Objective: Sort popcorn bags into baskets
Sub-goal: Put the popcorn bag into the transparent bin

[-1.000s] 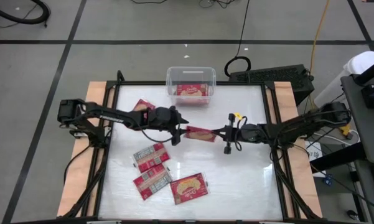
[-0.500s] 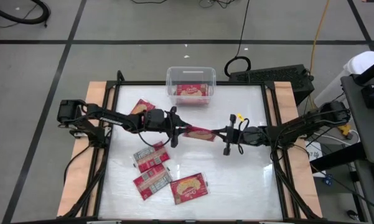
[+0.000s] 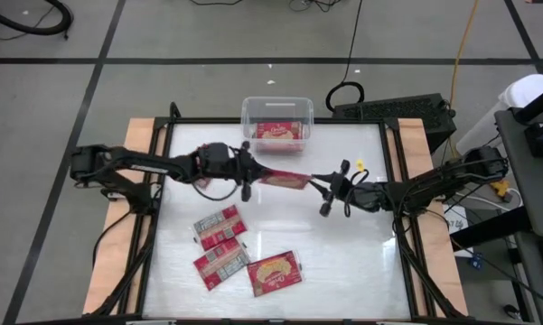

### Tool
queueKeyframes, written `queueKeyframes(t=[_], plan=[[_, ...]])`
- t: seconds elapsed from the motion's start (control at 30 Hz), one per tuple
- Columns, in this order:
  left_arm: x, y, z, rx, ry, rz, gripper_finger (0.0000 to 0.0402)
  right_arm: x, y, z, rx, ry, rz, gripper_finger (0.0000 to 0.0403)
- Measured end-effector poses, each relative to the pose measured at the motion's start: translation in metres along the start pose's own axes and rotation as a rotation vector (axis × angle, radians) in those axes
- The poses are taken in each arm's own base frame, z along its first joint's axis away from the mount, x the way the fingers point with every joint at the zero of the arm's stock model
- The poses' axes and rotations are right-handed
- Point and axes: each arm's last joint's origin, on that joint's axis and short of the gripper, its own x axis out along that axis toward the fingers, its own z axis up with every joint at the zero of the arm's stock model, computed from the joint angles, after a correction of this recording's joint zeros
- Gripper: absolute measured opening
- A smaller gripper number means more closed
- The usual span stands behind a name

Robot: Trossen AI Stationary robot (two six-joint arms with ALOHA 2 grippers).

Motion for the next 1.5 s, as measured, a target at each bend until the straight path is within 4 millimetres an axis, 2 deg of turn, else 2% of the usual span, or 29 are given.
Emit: queueKeyframes(t=[0.13,0.27,0.4,0.57,0.77,1.0,1.2,1.5], plan=[[-0.029,0.008,0.023,0.059,-0.032,0.041,0.0009,0.0,0.0,-0.003,0.08,0.021,-0.017,0.0137],[-0.057,0.022,0.043,0.096,-0.102,0.115,0.0009,-0.002,-0.001,-0.008,0.146,0.039,-0.015,0.0172],[-0.079,0.043,0.056,0.129,-0.193,0.189,0.0009,-0.006,0.0,-0.018,0.217,0.062,-0.003,0.0184],[-0.094,0.074,0.066,0.152,-0.3,0.194,0.0009,-0.011,0.003,-0.024,0.261,0.078,0.023,0.0184],[-0.086,0.117,0.068,0.126,-0.262,0.191,0.0009,-0.014,0.006,-0.024,0.258,0.063,0.042,0.0184],[-0.062,0.155,0.04,0.031,-0.181,0.195,0.0016,-0.013,0.006,-0.021,0.204,0.035,0.041,0.0185],[-0.047,0.167,0.018,-0.017,-0.138,0.177,0.0009,-0.013,0.006,-0.02,0.2,0.032,0.038,0.0185],[-0.033,0.171,0.001,-0.066,-0.104,0.176,0.0026,-0.013,0.006,-0.021,0.202,0.033,0.037,0.0185]])
